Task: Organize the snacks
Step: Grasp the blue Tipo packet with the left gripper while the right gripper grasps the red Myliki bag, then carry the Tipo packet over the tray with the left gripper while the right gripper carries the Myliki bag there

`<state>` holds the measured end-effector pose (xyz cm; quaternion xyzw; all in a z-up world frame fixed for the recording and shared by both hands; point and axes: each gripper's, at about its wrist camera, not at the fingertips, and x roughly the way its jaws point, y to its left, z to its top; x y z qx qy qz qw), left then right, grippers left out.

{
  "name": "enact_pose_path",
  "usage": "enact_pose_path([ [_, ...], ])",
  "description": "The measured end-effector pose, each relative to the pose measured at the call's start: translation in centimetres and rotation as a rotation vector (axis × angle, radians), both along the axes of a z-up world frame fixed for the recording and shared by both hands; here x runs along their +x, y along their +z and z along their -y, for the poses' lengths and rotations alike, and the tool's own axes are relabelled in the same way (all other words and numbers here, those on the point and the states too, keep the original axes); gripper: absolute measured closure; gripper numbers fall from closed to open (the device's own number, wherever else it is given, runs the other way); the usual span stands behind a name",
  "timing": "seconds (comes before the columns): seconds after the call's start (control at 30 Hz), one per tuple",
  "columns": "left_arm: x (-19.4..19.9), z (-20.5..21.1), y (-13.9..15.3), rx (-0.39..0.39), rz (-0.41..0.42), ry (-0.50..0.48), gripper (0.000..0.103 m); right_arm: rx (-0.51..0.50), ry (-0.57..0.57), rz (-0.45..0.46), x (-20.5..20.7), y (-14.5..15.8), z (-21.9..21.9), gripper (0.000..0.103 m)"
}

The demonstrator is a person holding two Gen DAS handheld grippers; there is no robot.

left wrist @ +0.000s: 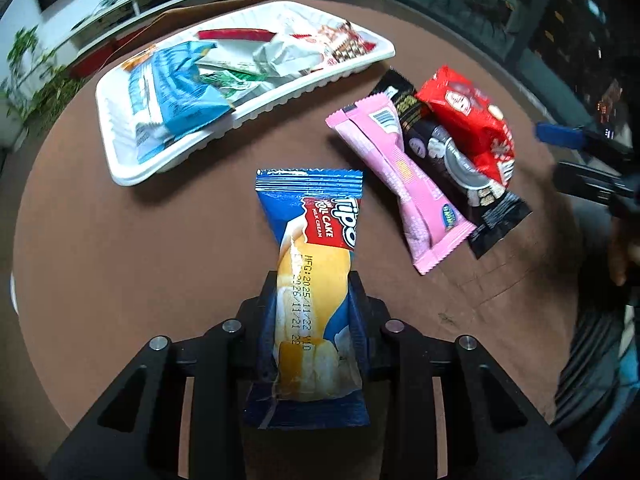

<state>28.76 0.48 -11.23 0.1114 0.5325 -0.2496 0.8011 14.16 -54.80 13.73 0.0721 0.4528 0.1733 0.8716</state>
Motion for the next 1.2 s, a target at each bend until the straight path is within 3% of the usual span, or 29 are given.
enact_pose_path([
  [0.17, -1.9, -1.2, 0.1, -0.084, 0.0, 0.061, 0.074, -0.042, 0.029, -0.041, 2.6, -1.2, -0.4, 0.015],
  [0.33, -3.0, -1.5, 0.1, -0.112, -0.002, 0.099, 0.074, -0.085, 0.077, -0.069, 3.9, -2.4, -1.8, 0.018],
  [0.6, -3.1, -1.2, 0.2, -0.094, 0.008, 0.093, 0.075, -0.069, 0.088, -0.109, 4.9, -3.5, -1.7, 0.048],
  [0.67, -3.1, -1.3, 0.2, -0.097, 0.007, 0.094, 0.075, -0.039, 0.09, -0.129, 5.0, -3.7, -1.5, 0.06],
  [0.87, -3.1, -1.3, 0.3, -0.106, 0.008, 0.097, 0.077, 0.033, 0.071, -0.137, 4.9, -3.8, -0.9, 0.068],
  [1.2, -3.7, -2.0, 0.6, -0.164, 0.016, 0.132, 0.077, 0.158, -0.005, -0.135, 3.7, -3.4, 1.7, 0.068],
])
